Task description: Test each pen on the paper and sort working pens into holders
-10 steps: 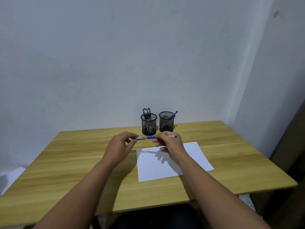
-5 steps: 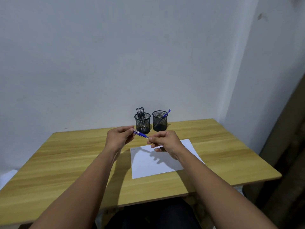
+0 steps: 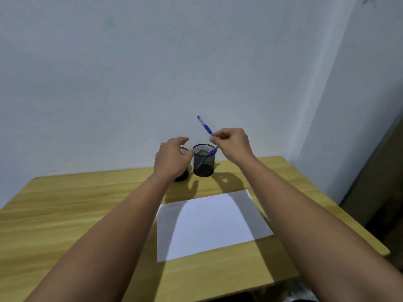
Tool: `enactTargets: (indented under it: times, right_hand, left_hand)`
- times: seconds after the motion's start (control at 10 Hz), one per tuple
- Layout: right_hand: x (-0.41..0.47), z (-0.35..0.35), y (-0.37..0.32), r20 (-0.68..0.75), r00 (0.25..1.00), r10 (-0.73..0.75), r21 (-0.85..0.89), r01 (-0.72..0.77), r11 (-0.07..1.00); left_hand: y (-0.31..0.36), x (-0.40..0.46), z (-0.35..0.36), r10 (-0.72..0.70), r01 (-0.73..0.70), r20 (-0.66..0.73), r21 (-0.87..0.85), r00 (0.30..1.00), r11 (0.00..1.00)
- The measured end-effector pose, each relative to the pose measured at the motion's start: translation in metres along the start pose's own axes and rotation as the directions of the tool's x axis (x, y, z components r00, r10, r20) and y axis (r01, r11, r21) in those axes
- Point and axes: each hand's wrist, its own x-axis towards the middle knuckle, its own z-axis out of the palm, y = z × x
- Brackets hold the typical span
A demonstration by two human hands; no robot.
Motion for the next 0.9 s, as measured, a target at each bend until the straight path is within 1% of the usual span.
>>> enactTargets:
  times: [0.1,0.2,0.3,0.4,0.5,0.6,0.7,0.8,0.9]
  right_hand:
    - [0.044,0.011,0.003,-0.081,0.997,0.010,0.015,-0.009,1.000]
    - [0.072,0.029,0.014,-0.079,0.997,0.000,0.011,0.000,1.000]
    - [0.084,0.046,0.028,-0.103,0.995,-0.018,-0.002,0.018,1.000]
    - [0.091,0.059,0.041,-0.093,0.996,0.007,-0.014,-0.009,1.000]
    - [0.092,0.070,0.050,-0.068,0.997,0.032,-0.134,-0.041,0.990]
    - [0.087,0.076,0.052,-0.017,0.998,0.054,-0.344,-0.056,0.937]
    - [0.075,0.072,0.044,-0.017,0.999,0.029,-0.462,-0.034,0.886]
    - [0.063,0.058,0.025,-0.108,0.994,0.033,-0.335,-0.068,0.940]
    - [0.028,0.020,-0.025,-0.264,0.960,-0.087,0.203,0.144,0.969]
  left_hand:
    - [-0.006,0.032,0.026,0.048,-0.065,0.058,0.357,0.997,0.932]
    - [-0.018,0.055,0.051,0.045,-0.099,0.116,0.513,0.992,0.852]
    - [-0.029,0.066,0.067,0.069,-0.129,0.125,0.583,0.990,0.802]
    - [-0.036,0.070,0.076,0.133,-0.173,0.110,0.617,0.985,0.768]
    - [-0.040,0.070,0.080,0.175,-0.214,0.123,0.635,0.977,0.742]
    - [-0.039,0.068,0.078,0.160,-0.193,0.109,0.617,0.981,0.763]
    - [-0.037,0.059,0.073,0.162,-0.202,0.120,0.612,0.979,0.765]
    - [-0.025,0.045,0.057,0.180,-0.149,-0.018,0.483,0.984,0.863]
    - [-0.004,-0.026,0.034,0.304,-0.294,-0.184,0.078,0.935,0.953]
